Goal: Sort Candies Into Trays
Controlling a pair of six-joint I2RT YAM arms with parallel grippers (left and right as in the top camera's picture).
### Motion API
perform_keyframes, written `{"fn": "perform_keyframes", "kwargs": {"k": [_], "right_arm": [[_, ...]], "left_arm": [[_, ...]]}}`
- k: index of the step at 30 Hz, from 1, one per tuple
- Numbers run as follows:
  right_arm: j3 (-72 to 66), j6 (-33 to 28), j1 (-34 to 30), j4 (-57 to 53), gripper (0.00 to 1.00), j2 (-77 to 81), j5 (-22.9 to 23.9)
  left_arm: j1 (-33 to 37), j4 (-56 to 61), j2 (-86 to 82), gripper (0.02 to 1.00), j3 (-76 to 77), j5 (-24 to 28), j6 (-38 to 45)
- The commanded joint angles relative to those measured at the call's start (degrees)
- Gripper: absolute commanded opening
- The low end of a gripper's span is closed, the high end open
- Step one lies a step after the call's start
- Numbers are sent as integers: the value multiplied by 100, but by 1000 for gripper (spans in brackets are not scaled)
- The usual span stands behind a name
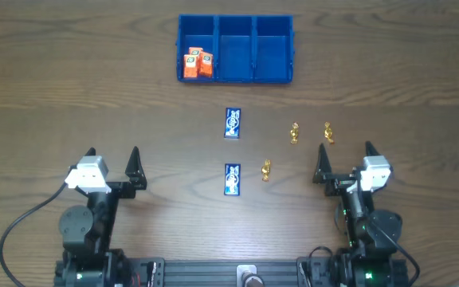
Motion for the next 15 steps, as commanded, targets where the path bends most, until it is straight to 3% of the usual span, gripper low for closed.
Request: {"fn": "perform_keyframes", "kwargs": {"k": [1,4,8,15], "right_arm": [[264,385,-20,35,998,131,-452],[966,431,-9,-157,998,638,-737],[2684,282,7,-839,998,2046,-1471],[4649,284,555,-2208,998,3923,-1604]], "left_arm": [[39,-214,-17,998,-98,79,61],[39,-216,-17,998,-98,79,61],[39,-216,-17,996,-98,79,61],[39,-214,-17,998,-98,76,61]]}}
